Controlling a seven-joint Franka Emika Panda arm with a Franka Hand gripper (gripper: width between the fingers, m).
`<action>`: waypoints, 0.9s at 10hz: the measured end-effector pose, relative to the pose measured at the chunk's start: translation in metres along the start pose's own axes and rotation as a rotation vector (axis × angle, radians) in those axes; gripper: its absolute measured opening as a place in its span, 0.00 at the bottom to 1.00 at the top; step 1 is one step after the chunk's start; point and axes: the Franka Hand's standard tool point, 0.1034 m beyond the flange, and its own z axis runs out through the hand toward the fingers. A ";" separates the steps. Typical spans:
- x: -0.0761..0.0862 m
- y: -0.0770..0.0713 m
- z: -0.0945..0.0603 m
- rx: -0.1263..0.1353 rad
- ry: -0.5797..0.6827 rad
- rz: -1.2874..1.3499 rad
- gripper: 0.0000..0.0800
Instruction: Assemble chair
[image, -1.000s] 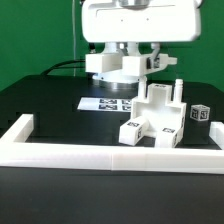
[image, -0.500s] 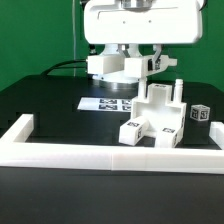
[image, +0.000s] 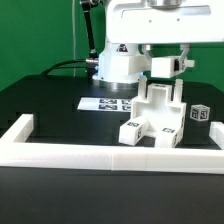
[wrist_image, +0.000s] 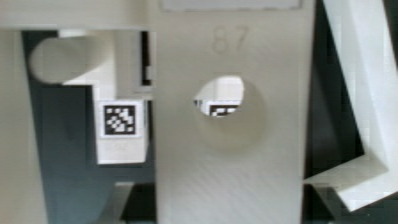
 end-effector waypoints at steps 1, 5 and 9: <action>0.001 0.002 0.000 0.000 0.000 -0.005 0.36; -0.001 0.002 0.006 -0.006 -0.007 0.005 0.36; -0.003 -0.002 0.007 -0.007 -0.008 0.025 0.36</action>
Offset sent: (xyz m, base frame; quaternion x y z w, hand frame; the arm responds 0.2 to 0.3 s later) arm 0.0000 0.0000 0.0000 0.0000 0.0000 0.0000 1.0000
